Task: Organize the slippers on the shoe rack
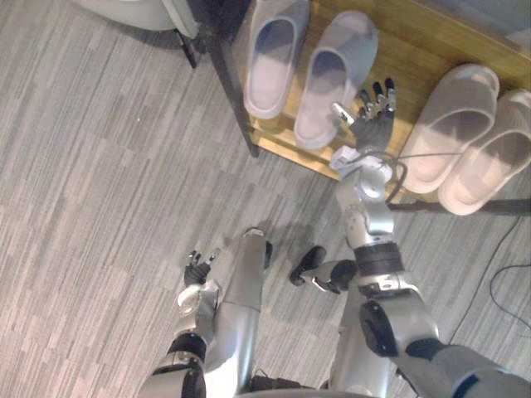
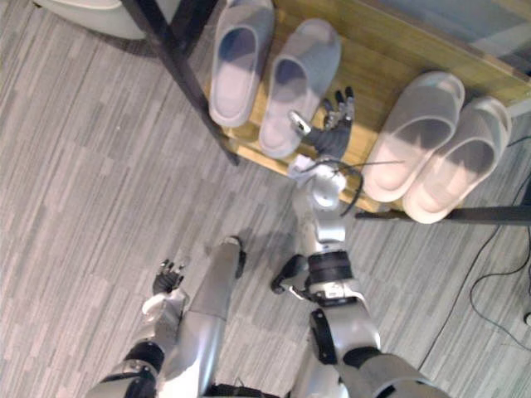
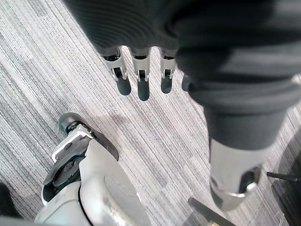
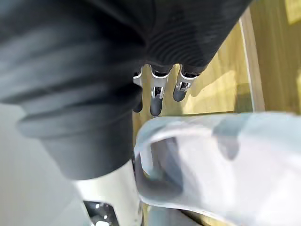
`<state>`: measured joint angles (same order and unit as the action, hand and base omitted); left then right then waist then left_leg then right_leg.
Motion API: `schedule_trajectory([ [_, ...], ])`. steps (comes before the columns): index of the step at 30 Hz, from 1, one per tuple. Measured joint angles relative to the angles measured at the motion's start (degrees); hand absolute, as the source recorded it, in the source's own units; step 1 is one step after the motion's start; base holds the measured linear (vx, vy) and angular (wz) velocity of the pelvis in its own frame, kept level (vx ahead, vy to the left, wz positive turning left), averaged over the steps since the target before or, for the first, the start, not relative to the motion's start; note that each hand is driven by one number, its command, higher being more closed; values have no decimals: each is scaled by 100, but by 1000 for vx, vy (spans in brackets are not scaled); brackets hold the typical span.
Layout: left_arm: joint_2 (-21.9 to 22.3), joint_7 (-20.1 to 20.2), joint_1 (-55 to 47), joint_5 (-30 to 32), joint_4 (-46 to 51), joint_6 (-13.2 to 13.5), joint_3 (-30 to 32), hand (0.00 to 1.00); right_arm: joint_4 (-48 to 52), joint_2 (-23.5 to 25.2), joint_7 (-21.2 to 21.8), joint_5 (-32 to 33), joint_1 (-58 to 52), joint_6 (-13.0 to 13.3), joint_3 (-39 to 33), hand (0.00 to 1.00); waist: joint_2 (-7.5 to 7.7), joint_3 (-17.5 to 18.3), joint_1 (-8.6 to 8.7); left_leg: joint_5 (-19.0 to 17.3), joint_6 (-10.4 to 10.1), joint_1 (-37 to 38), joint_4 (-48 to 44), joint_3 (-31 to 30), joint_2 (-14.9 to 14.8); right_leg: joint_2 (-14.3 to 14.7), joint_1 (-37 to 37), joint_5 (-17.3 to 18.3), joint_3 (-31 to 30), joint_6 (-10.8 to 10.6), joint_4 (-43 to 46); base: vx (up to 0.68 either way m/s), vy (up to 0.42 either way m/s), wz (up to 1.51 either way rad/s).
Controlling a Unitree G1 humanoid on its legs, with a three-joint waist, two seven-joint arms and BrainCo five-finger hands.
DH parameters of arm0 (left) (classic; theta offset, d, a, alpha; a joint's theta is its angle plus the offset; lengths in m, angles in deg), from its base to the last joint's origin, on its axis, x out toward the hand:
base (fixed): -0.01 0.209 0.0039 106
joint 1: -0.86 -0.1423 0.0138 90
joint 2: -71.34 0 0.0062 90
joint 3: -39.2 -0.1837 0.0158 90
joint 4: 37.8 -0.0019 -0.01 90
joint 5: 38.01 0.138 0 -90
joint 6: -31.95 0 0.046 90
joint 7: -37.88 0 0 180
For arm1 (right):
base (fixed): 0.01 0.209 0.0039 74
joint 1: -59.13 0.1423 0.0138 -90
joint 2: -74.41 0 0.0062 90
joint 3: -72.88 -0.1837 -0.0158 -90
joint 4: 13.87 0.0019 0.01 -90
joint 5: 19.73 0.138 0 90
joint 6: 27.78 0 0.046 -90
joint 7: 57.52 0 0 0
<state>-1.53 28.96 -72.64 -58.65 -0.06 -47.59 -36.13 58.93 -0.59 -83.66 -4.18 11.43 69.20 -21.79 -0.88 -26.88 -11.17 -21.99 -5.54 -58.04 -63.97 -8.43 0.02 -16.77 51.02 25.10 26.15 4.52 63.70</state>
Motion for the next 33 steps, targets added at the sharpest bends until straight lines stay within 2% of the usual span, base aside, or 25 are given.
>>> schedule_trajectory([
  [10,-37,-3,-112,13,111,-5,14,0,325,241,-202,-1112,-383,-187,-40,0,49,-17,126,1,-3,10,9,10,-28,21,1,-1,-7,0,0,1,-7,-1],
  [18,-39,3,-140,14,226,-26,120,0,313,377,-45,-1064,-458,-235,48,0,119,-56,143,1,-3,11,19,10,-30,23,4,3,-10,-7,-1,0,0,0],
  [23,-152,3,-117,11,270,-26,242,0,-104,379,107,-800,-269,-217,47,0,262,-134,144,22,-34,-16,91,-9,1,-3,34,17,8,-34,-16,5,-8,3],
  [28,-260,3,-108,11,215,-17,247,0,-303,309,135,-637,167,-52,39,0,317,-159,146,67,-64,-204,91,-127,64,-27,155,10,95,-18,0,7,-12,10],
  [33,-283,4,-97,11,178,-8,241,0,-630,303,137,-544,511,-9,41,0,340,-171,134,69,-66,-206,93,-148,92,-45,152,23,101,-41,7,10,-13,4],
])
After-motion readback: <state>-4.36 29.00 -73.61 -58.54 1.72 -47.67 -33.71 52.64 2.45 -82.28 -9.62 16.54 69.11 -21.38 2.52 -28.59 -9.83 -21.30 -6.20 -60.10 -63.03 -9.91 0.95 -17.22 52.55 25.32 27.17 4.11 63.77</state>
